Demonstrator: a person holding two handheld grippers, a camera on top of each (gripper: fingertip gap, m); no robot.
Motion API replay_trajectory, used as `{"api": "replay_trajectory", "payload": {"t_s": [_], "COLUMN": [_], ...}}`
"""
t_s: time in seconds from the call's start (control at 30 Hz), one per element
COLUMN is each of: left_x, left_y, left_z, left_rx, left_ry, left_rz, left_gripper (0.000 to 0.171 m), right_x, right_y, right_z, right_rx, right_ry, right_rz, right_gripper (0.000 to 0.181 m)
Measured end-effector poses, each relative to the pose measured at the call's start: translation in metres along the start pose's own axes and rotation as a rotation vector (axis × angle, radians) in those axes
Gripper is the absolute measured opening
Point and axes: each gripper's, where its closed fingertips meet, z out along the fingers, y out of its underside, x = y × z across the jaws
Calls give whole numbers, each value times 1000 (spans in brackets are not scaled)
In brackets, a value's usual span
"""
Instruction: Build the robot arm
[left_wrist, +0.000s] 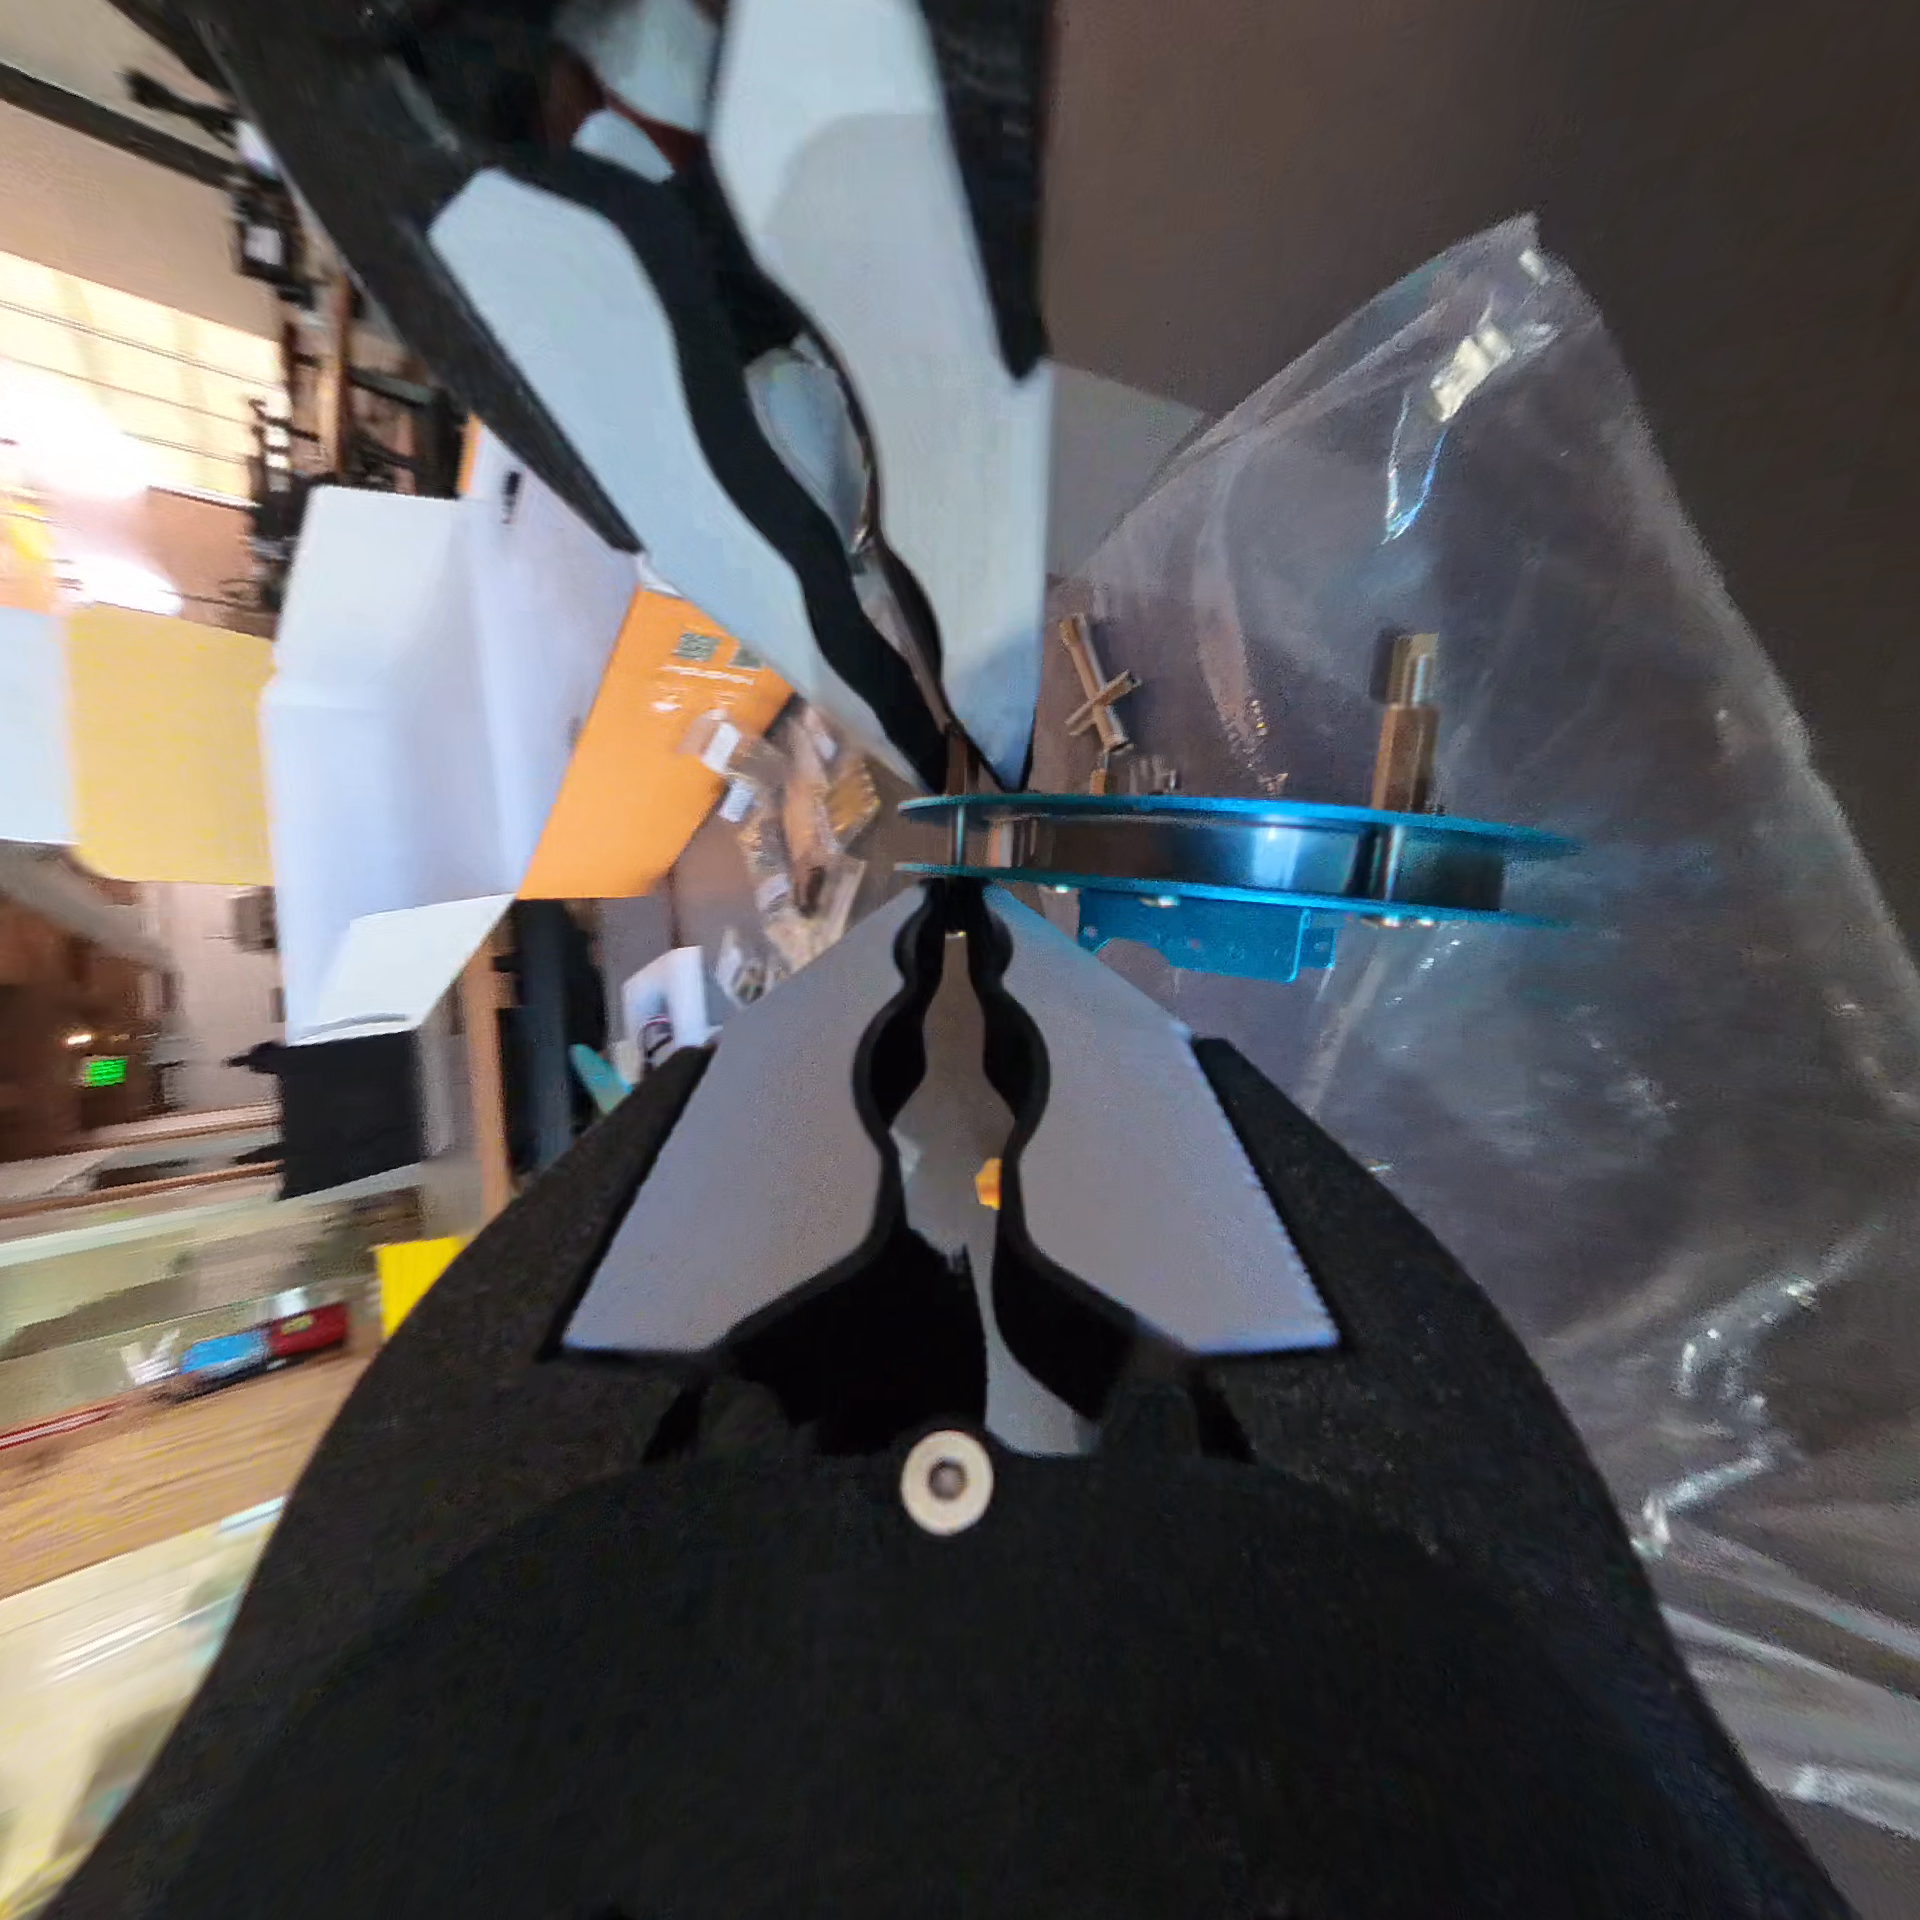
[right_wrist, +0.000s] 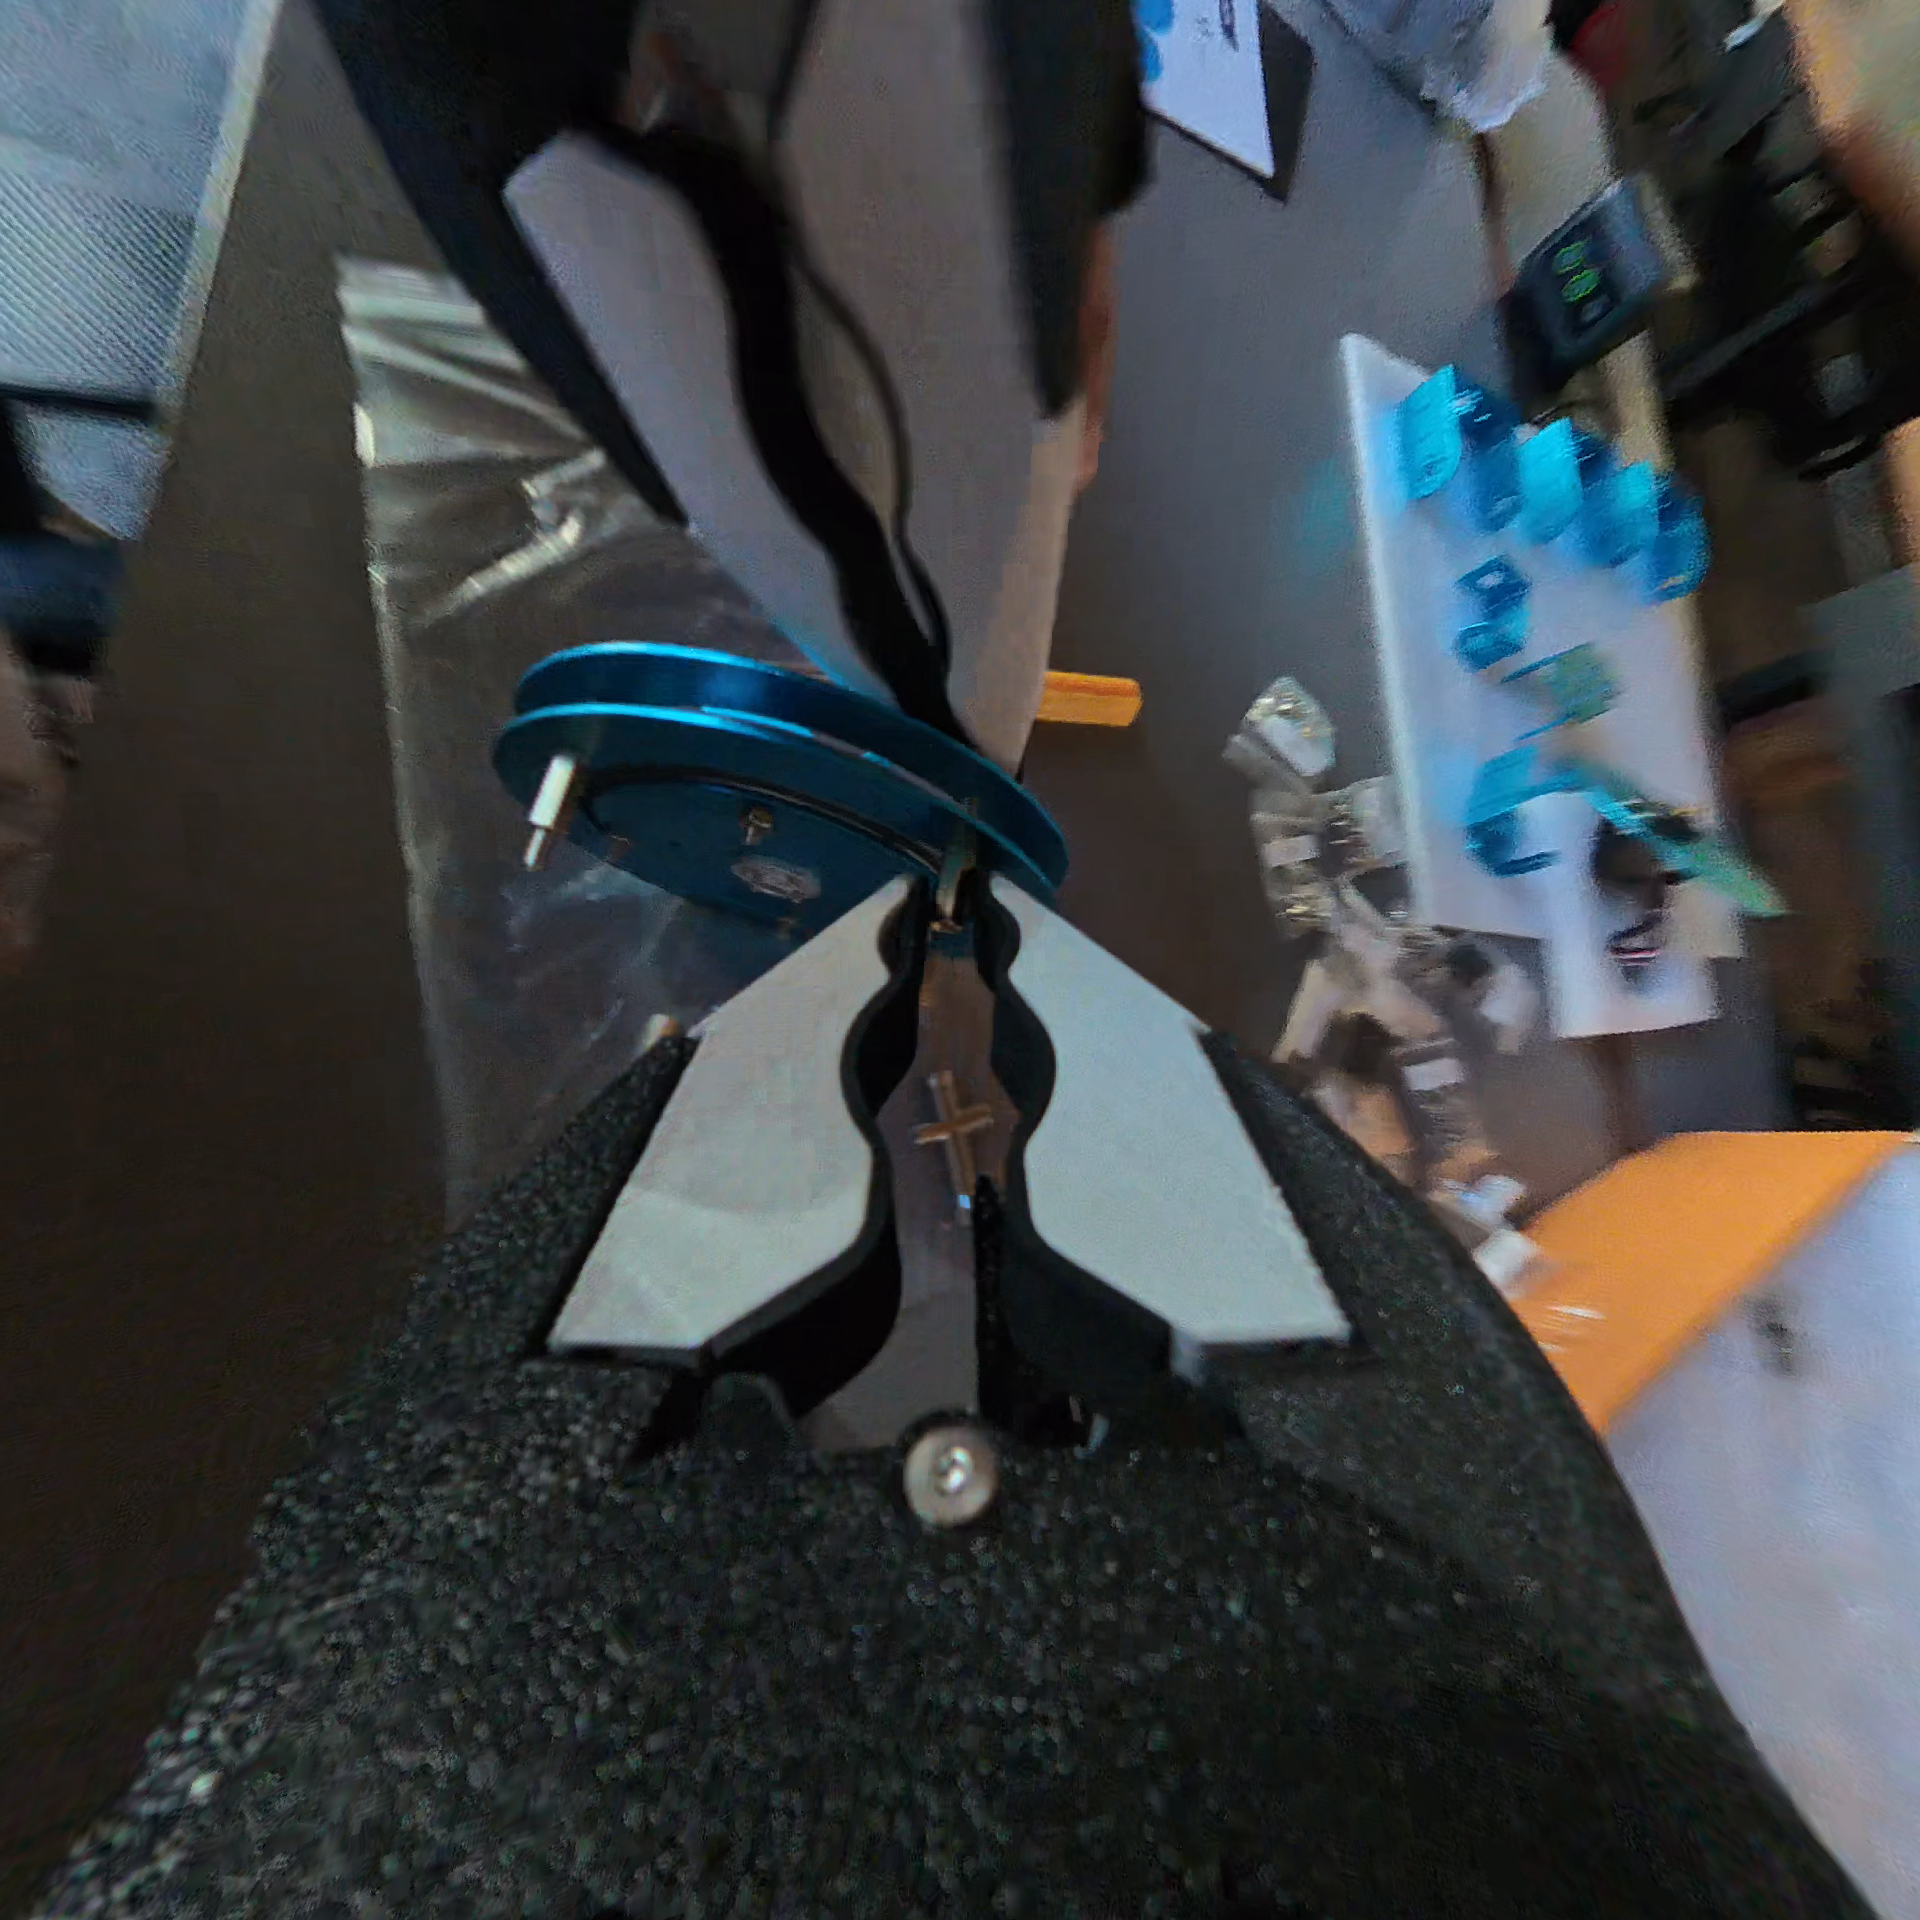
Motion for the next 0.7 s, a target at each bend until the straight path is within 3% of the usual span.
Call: {"api": "replay_trajectory", "payload": {"t_s": [0.1,0.17,0.33,0.43,0.5,0.57,0.7], "left_x": [-1,-2,-5,-7,-9,-8,-5], "left_y": [2,2,-4,-5,-4,-7,-8], "left_z": [2,4,3,4,6,5,5], "left_rx": [-24,-42,-132,-153,-151,-120,-43], "left_ry": [10,-56,-456,-586,-582,-540,-310], "left_rz": [31,133,629,711,678,628,366], "left_gripper": [2,2,1,0,0,1,3], "right_x": [7,7,-2,-7,-6,-11,-12], "right_y": [0,0,-1,-4,-5,-5,-2], "right_z": [3,1,-8,-13,-13,-15,-11], "right_rx": [-59,-87,34,138,210,206,138], "right_ry": [145,114,-438,-892,-1056,-1013,-560], "right_rz": [-168,-126,622,1130,1311,1217,680], "right_gripper": [6,6,3,4,4,4,12]}}
